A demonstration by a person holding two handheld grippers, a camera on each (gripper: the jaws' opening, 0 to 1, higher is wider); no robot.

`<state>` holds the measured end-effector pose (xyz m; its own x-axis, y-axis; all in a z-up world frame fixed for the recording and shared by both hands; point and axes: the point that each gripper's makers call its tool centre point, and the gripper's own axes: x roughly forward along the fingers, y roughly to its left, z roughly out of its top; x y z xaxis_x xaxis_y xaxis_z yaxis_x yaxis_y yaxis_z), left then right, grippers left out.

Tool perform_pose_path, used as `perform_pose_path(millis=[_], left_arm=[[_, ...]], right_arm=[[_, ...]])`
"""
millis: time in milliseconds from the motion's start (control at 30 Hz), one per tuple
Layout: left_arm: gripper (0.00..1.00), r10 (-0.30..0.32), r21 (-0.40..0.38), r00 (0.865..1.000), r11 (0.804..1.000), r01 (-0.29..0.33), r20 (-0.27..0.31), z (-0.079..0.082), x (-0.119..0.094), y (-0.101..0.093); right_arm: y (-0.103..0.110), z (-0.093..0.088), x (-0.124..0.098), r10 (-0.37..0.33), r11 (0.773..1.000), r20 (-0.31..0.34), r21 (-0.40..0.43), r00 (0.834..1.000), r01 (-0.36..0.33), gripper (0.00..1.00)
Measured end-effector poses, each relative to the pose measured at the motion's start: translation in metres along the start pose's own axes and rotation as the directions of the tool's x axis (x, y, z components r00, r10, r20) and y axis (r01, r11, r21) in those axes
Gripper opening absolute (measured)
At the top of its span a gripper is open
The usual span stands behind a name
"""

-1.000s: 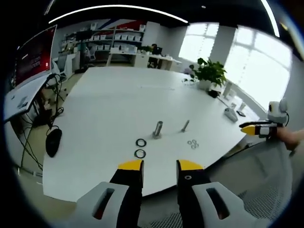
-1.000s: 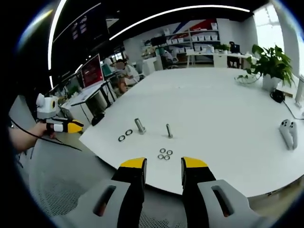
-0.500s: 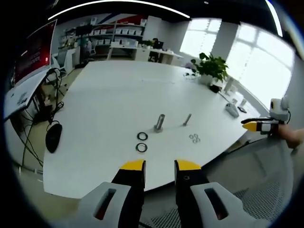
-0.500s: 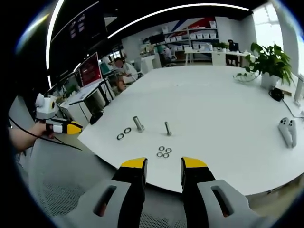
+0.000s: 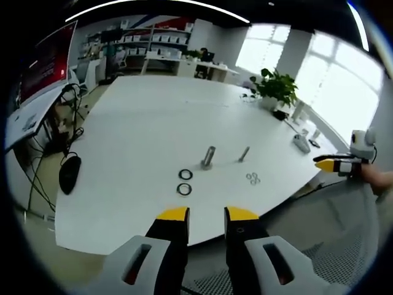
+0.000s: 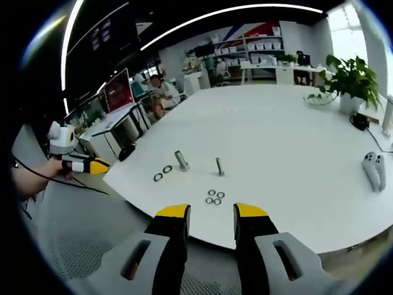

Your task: Place the washer onto the threaded stud by aligning its center hole with the stud, sliding it down to the base, and recovering from edge contact or off-axis alignment until the washer reaches the visible bottom stop.

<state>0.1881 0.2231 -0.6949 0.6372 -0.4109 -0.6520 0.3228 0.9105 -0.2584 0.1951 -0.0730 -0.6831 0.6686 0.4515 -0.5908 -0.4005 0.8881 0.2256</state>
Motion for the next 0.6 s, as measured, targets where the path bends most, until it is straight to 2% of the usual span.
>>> perform_pose_path(millis=[133, 233, 467, 533, 600], left_arm=[[0.19, 0.021, -0.005, 0.999, 1.000, -0.021, 0.031, 0.006, -0.002, 0.004], [0.19, 0.023, -0.016, 1.000, 1.000, -0.023, 0.016, 0.002, -0.001, 0.006], [0.19, 0.018, 0.025, 0.999, 1.000, -0.017, -0.036, -0.005, 0.002, 0.003], [0.18, 0.042, 0.069, 0.999, 0.997, -0.041, -0.009, 0.000, 0.000, 0.005], [0.18, 0.047, 0.066, 0.999, 0.997, -0.048, 0.021, 0.006, -0.003, 0.005]], right_arm=[[0.002, -0.002, 0.001, 0.013, 1.000, -0.015, -0.004, 1.000, -0.013, 0.30], [0.003, -0.002, 0.001, 0.020, 1.000, -0.015, -0.008, 1.000, -0.020, 0.30], [0.004, -0.002, 0.001, 0.024, 1.000, -0.013, -0.013, 1.000, -0.024, 0.30], [0.004, -0.001, 0.000, 0.025, 1.000, -0.003, -0.010, 1.000, -0.025, 0.30], [0.004, -0.003, 0.001, 0.029, 0.999, -0.015, -0.015, 0.999, -0.029, 0.30]])
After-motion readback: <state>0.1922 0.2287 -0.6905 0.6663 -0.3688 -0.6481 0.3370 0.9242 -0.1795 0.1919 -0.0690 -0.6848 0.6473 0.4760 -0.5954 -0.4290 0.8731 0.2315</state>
